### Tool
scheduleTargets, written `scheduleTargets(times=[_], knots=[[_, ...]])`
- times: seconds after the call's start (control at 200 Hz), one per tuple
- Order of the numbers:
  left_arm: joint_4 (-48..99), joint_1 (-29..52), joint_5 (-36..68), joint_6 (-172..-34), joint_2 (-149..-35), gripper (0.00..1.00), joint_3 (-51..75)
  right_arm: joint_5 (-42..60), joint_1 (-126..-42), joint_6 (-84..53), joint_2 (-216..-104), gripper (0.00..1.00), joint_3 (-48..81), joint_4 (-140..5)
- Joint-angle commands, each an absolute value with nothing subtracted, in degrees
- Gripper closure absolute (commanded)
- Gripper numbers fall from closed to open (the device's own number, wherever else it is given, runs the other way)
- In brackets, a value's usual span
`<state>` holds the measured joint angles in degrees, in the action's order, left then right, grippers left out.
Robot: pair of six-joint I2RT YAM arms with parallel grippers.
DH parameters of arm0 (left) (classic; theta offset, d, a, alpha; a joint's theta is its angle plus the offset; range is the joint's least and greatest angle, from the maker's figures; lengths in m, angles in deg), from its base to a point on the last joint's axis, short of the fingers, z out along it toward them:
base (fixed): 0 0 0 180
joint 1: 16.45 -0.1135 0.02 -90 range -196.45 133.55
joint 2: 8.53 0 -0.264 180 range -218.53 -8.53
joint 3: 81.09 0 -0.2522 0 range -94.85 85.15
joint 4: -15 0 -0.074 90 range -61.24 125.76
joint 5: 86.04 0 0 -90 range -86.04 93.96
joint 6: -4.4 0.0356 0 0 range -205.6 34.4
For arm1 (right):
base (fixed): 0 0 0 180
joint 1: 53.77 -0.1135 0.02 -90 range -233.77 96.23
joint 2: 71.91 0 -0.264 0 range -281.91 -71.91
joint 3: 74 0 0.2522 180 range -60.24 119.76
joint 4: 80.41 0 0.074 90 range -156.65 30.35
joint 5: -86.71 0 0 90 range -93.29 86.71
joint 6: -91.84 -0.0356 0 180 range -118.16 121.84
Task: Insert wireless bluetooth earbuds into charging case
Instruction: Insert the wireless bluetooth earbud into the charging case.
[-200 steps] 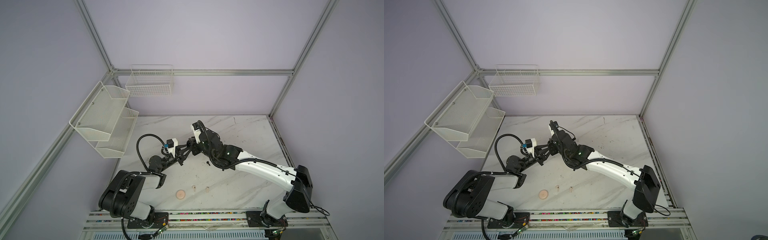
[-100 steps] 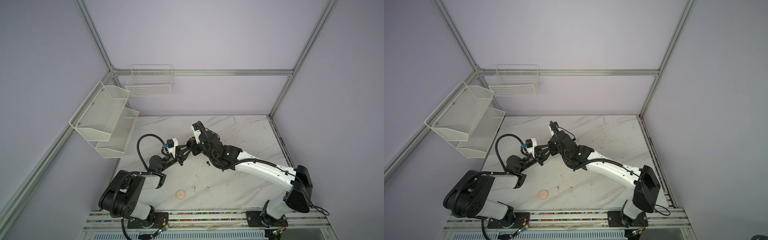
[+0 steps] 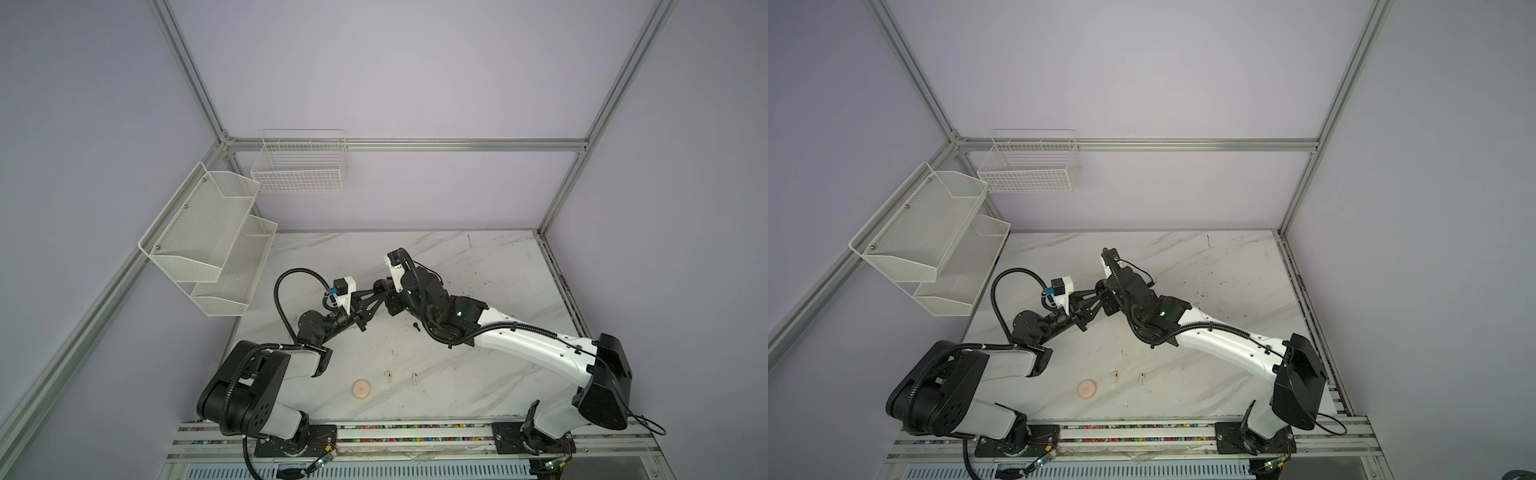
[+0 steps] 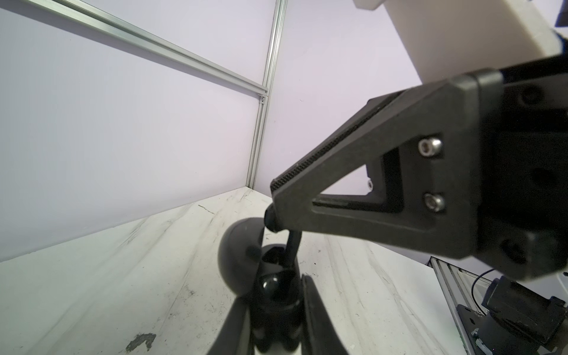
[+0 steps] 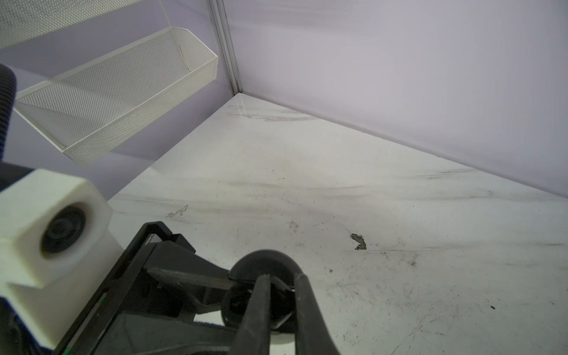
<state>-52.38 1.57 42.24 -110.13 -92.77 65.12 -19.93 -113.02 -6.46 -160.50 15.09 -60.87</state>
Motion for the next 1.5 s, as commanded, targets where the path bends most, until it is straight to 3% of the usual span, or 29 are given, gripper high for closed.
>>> scheduleTargets(times=[0.0,0.44,0.77,1.495], knots=[[-57.3,1.4,42.3,-110.5,-90.9,1.00,63.2,-19.5,-114.6,-6.1,-159.7,0.89,13.9,-61.6],[-57.3,1.4,43.2,-110.0,-90.8,1.00,63.6,-19.5,-115.4,-5.2,-160.8,0.91,15.8,-61.0],[-57.3,1.3,43.7,-110.0,-90.2,1.00,63.8,-11.7,-115.3,2.6,-161.1,0.91,18.2,-58.3],[-57.3,1.2,44.0,-109.7,-90.3,1.00,64.3,-12.9,-114.6,5.4,-162.9,0.92,23.5,-55.8]])
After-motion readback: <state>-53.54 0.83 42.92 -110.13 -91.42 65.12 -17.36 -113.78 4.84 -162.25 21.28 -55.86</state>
